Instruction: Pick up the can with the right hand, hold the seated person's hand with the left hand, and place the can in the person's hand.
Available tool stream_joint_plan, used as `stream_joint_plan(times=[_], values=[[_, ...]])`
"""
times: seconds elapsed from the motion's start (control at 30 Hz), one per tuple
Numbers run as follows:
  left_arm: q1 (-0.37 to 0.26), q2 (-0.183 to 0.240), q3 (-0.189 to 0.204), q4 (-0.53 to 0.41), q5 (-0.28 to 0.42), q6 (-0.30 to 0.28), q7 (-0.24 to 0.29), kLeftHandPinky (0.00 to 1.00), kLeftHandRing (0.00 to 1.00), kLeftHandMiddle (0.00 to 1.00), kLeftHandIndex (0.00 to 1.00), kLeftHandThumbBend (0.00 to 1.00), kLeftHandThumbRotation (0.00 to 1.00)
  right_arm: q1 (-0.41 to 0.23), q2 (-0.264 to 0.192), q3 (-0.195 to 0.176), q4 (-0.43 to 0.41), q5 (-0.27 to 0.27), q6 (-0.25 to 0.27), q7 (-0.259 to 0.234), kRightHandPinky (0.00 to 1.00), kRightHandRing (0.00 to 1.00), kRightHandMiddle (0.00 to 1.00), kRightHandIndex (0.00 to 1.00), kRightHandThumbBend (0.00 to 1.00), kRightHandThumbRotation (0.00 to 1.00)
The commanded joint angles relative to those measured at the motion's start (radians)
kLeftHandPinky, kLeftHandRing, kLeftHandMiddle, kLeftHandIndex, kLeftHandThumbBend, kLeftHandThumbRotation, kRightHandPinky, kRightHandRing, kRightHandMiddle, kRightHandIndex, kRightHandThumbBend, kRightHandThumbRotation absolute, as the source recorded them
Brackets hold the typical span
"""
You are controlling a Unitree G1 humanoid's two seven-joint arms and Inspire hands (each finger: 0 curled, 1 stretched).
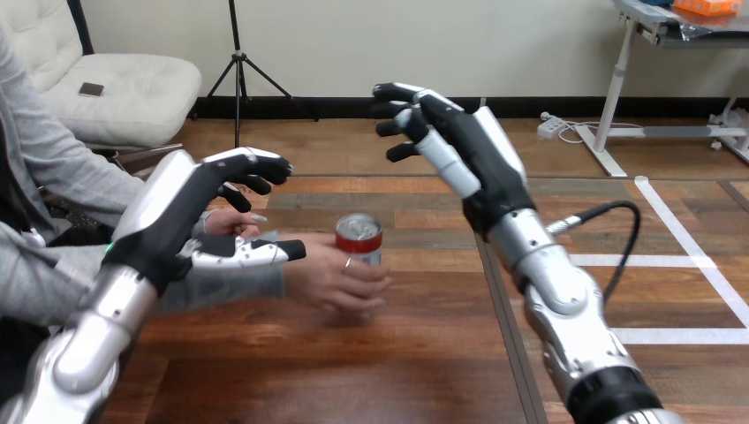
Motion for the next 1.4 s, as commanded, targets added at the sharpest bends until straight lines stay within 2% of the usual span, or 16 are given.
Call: stream_joint_plan(times=[0.0,0.17,0.3,0.53,0.8,0.93,0.97,1.27,1.37], values=[[0.023,-0.052,0.051,0.024,-0.094,-0.073,-0.009,0.57,0.69,0.72,0.71,0.76,0.23,0.037,-0.040,-0.027,-0.048,0.028,-0.041,0.014,0.64,0.75,0.78,0.80,1.00,0.93],[0.069,-0.099,0.074,0.056,-0.196,-0.125,-0.052,0.56,0.70,0.75,0.73,0.73,0.31,0.088,-0.057,-0.035,-0.057,0.038,-0.076,0.022,0.65,0.75,0.78,0.80,1.00,0.95],[0.090,-0.122,0.087,0.087,-0.248,-0.175,-0.088,0.57,0.71,0.76,0.74,0.70,0.38,0.122,-0.065,-0.043,-0.061,0.050,-0.091,0.029,0.66,0.75,0.79,0.80,1.00,0.96],[0.128,-0.161,0.117,0.143,-0.262,-0.240,-0.085,0.58,0.72,0.77,0.75,0.61,0.54,0.189,-0.079,-0.055,-0.052,0.056,-0.131,0.030,0.68,0.77,0.80,0.82,1.00,0.98],[0.154,-0.232,0.146,0.194,-0.324,-0.272,-0.105,0.71,0.79,0.79,0.75,0.60,0.73,0.249,-0.077,-0.068,-0.033,0.084,-0.170,0.047,0.70,0.79,0.81,0.83,1.00,1.00],[0.157,-0.266,0.159,0.239,-0.340,-0.305,-0.115,0.76,0.81,0.79,0.76,0.59,0.80,0.281,-0.065,-0.076,-0.024,0.105,-0.186,0.055,0.70,0.79,0.81,0.83,1.00,0.99],[0.158,-0.272,0.161,0.246,-0.344,-0.311,-0.118,0.78,0.82,0.80,0.76,0.58,0.84,0.286,-0.062,-0.079,-0.022,0.109,-0.189,0.057,0.70,0.80,0.81,0.83,1.00,0.99],[0.146,-0.339,0.192,0.321,-0.371,-0.376,-0.134,0.82,0.83,0.80,0.77,0.53,0.94,0.325,-0.045,-0.088,0.014,0.136,-0.218,0.068,0.73,0.80,0.82,0.83,1.00,0.98],[0.149,-0.355,0.198,0.322,-0.380,-0.370,-0.136,0.83,0.84,0.80,0.78,0.51,0.95,0.328,-0.040,-0.091,0.031,0.140,-0.222,0.067,0.74,0.80,0.82,0.83,1.00,0.98]])
